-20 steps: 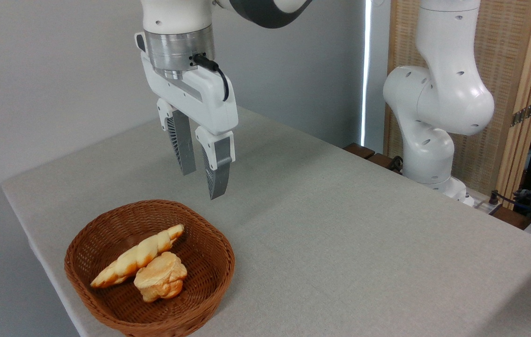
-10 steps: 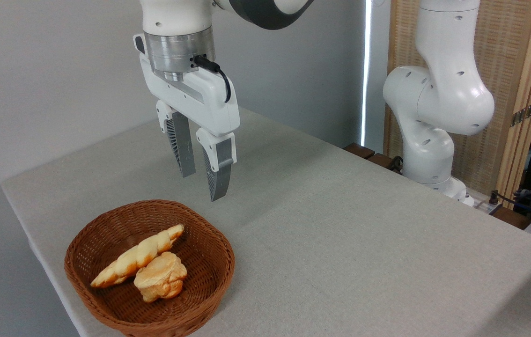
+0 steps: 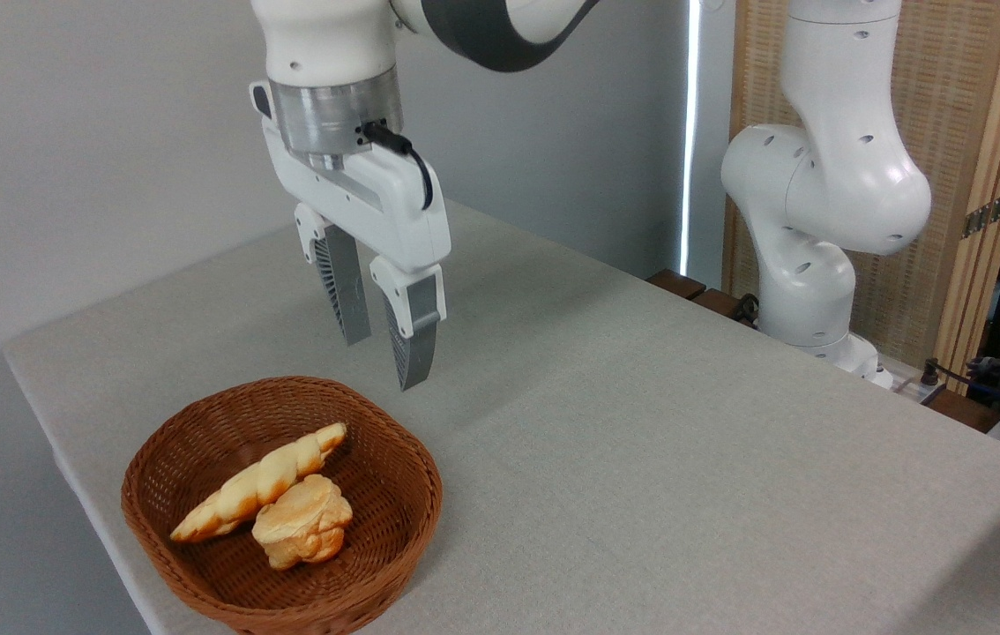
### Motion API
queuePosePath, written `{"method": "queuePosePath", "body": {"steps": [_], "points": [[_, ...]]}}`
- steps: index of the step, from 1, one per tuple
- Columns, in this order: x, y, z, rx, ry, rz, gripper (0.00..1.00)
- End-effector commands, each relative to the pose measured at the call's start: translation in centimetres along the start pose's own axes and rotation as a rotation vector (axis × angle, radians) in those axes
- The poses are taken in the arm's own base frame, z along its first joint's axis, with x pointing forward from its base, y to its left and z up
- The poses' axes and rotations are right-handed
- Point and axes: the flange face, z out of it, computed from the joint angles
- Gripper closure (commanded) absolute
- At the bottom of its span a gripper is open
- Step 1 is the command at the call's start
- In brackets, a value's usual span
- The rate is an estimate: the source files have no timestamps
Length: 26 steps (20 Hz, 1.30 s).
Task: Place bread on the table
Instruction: 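Move the open gripper down toward the round bun in the basket, then lower the gripper around the round golden bun and close on it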
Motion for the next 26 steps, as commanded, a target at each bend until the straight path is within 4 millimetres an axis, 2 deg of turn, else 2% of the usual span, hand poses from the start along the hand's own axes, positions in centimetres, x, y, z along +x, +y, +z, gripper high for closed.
{"method": "queuePosePath", "body": {"steps": [1,4,10,14,17,21,26], "points": [[0.3,-0.8,0.9,-0.009,-0.006,-0.012,0.00],[0.8,-1.4,2.0,-0.004,-0.011,-0.012,0.00],[2.8,-2.9,3.2,0.065,0.085,-0.027,0.00],[4.4,-3.0,4.7,0.055,0.145,-0.097,0.00],[5.3,-2.7,5.6,0.071,0.142,-0.077,0.00],[5.1,-3.2,5.5,0.150,0.102,-0.031,0.00],[5.1,-3.6,6.5,0.196,0.044,0.007,0.00]]}}
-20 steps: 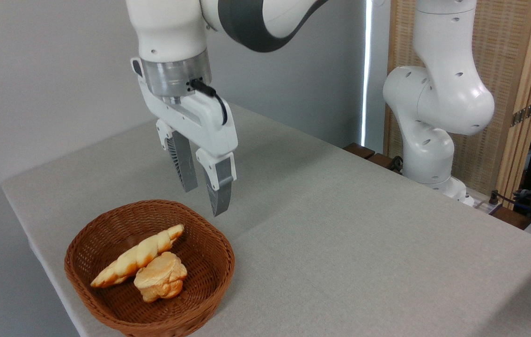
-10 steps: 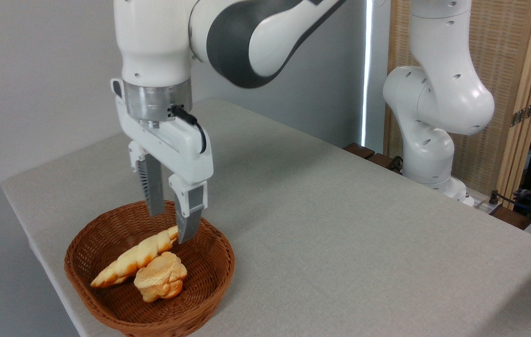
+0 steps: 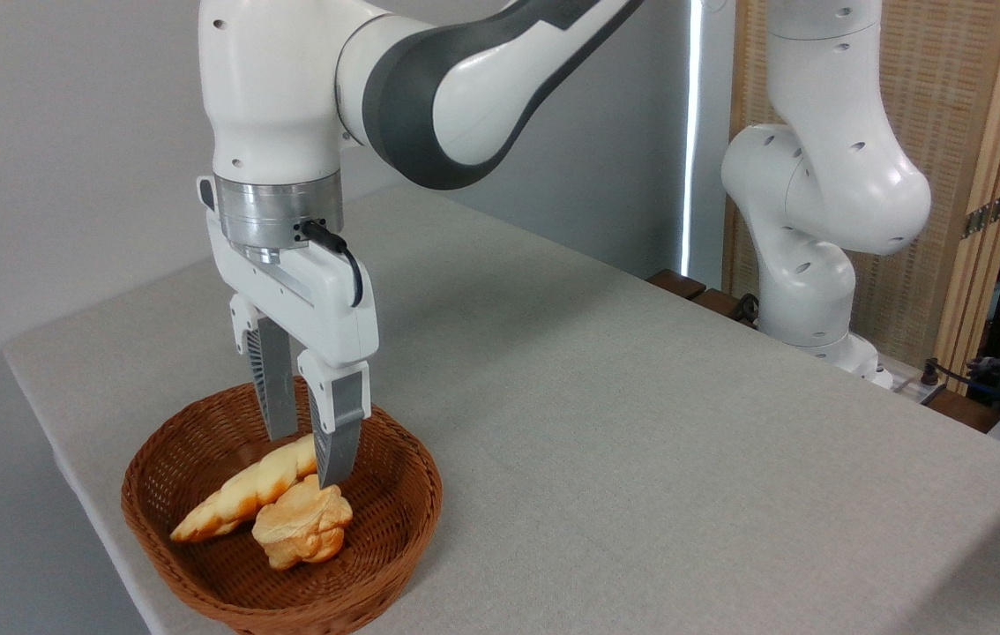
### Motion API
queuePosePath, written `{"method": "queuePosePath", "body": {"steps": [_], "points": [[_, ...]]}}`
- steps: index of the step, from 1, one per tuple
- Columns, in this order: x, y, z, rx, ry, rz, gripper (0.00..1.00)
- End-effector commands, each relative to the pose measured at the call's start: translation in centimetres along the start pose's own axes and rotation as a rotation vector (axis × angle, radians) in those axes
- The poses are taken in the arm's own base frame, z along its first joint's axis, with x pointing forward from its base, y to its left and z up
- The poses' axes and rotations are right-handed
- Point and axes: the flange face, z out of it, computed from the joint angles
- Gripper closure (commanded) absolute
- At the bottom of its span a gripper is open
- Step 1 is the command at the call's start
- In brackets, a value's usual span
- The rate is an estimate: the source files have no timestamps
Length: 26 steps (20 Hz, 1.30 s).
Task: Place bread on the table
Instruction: 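Lower the gripper around the round golden bun and close on it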
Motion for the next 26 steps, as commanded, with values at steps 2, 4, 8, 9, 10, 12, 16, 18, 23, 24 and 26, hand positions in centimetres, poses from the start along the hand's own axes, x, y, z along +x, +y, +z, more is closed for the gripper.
{"method": "queuePosePath", "body": {"steps": [2,4,8,9,10,12,16,18,23,24,26], "points": [[0.6,0.0,1.3,0.023,-0.029,0.040,0.00],[1.2,0.7,2.2,0.007,-0.038,0.127,0.00],[1.3,0.9,3.3,-0.013,-0.053,0.351,0.00],[1.2,0.9,3.4,-0.017,-0.055,0.402,0.00],[1.2,0.9,3.5,-0.020,-0.055,0.457,0.00],[1.1,0.7,3.5,-0.024,-0.054,0.581,0.00],[0.5,0.0,3.8,-0.032,-0.061,0.706,0.00],[0.3,-0.1,4.0,-0.040,-0.065,0.755,0.00],[0.0,-0.6,5.4,-0.062,-0.077,0.834,0.00],[-0.1,-0.6,5.6,-0.064,-0.080,0.835,0.00],[0.1,-0.7,6.3,-0.064,-0.079,0.837,0.00]]}}
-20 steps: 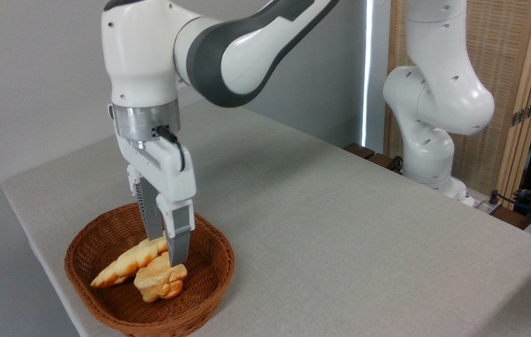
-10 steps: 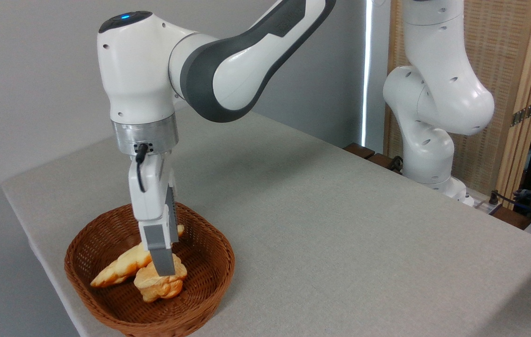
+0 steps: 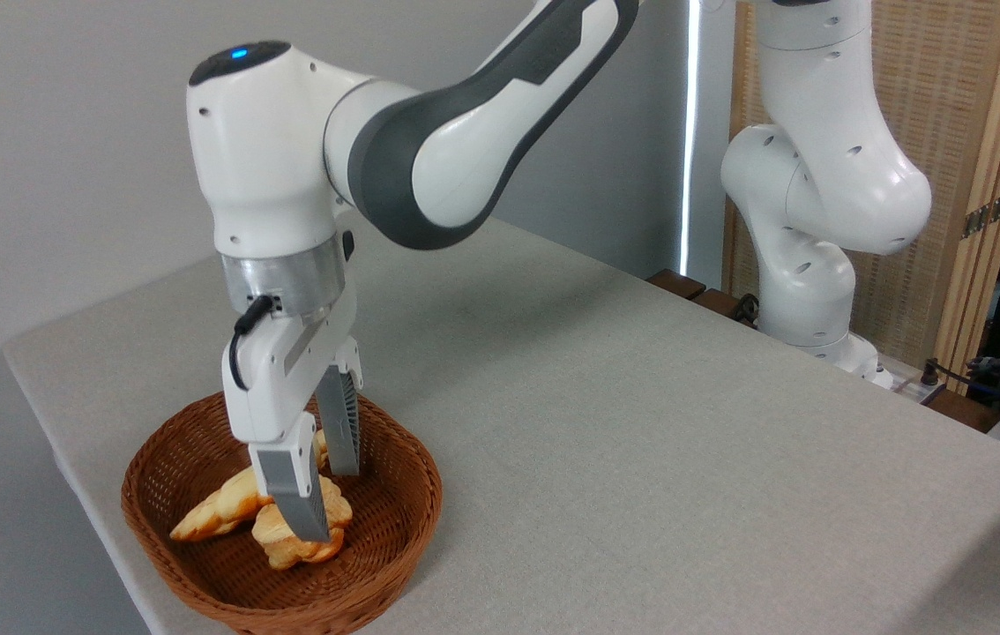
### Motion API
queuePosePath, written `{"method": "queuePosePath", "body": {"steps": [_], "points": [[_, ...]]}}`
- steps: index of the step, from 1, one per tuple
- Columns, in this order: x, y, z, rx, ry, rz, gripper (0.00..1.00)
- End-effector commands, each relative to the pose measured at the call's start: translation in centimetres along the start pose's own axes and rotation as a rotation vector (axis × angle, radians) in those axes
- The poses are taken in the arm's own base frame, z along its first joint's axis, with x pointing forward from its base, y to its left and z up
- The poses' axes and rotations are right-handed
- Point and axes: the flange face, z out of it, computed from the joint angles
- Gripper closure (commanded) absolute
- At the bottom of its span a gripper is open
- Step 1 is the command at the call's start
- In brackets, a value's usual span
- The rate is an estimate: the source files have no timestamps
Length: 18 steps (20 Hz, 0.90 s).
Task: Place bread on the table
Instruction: 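Lower the gripper around the round golden bun and close on it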
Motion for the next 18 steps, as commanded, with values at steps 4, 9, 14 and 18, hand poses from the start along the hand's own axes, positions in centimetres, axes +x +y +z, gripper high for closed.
{"method": "queuePosePath", "body": {"steps": [4,9,14,18], "points": [[0.1,-0.9,1.8,0.011,-0.013,0.037,0.00],[0.3,-1.3,2.2,0.037,-0.008,0.041,0.00],[1.0,-1.3,2.1,0.041,0.028,0.011,0.00],[1.2,-1.5,1.8,0.054,0.054,-0.062,0.22]]}}
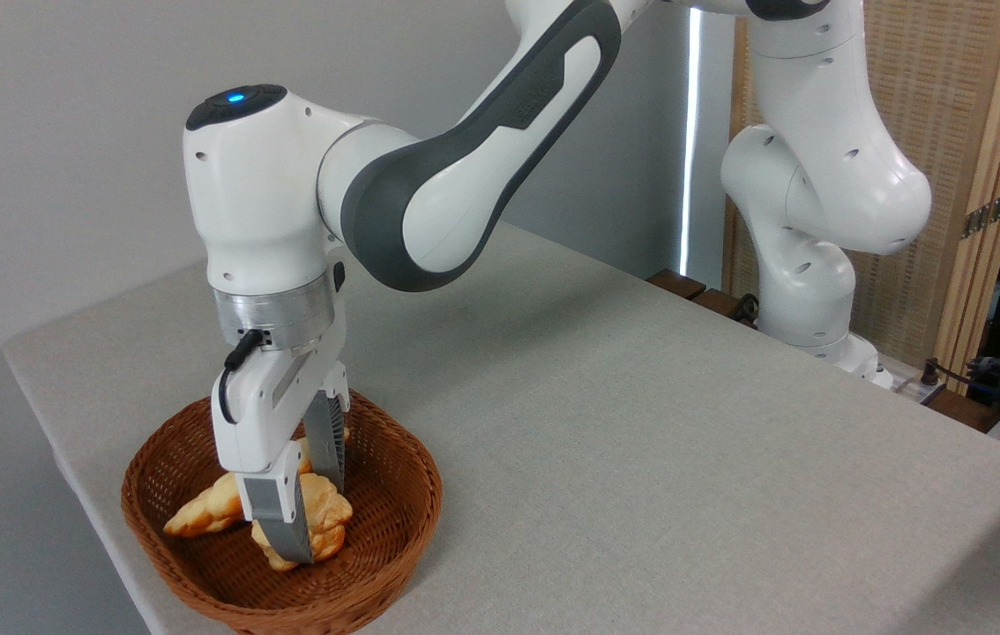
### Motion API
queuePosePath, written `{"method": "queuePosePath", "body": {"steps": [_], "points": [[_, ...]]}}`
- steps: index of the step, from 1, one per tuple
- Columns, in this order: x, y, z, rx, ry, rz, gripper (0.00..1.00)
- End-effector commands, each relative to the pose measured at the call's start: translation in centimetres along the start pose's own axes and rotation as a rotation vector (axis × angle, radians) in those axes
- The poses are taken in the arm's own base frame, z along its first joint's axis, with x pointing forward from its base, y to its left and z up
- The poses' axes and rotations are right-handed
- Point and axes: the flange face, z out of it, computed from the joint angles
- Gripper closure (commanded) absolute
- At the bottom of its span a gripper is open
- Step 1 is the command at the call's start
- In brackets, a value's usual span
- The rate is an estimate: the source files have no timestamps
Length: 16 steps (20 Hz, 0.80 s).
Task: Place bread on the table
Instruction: 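Lower the gripper around the round golden bun and close on it, then lift the gripped bun up out of the wicker basket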
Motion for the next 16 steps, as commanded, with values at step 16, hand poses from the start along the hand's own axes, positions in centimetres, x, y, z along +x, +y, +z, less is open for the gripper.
{"method": "queuePosePath", "body": {"steps": [16], "points": [[0.20,-0.59,-0.48,0.040,0.013,-0.051,0.37]]}}
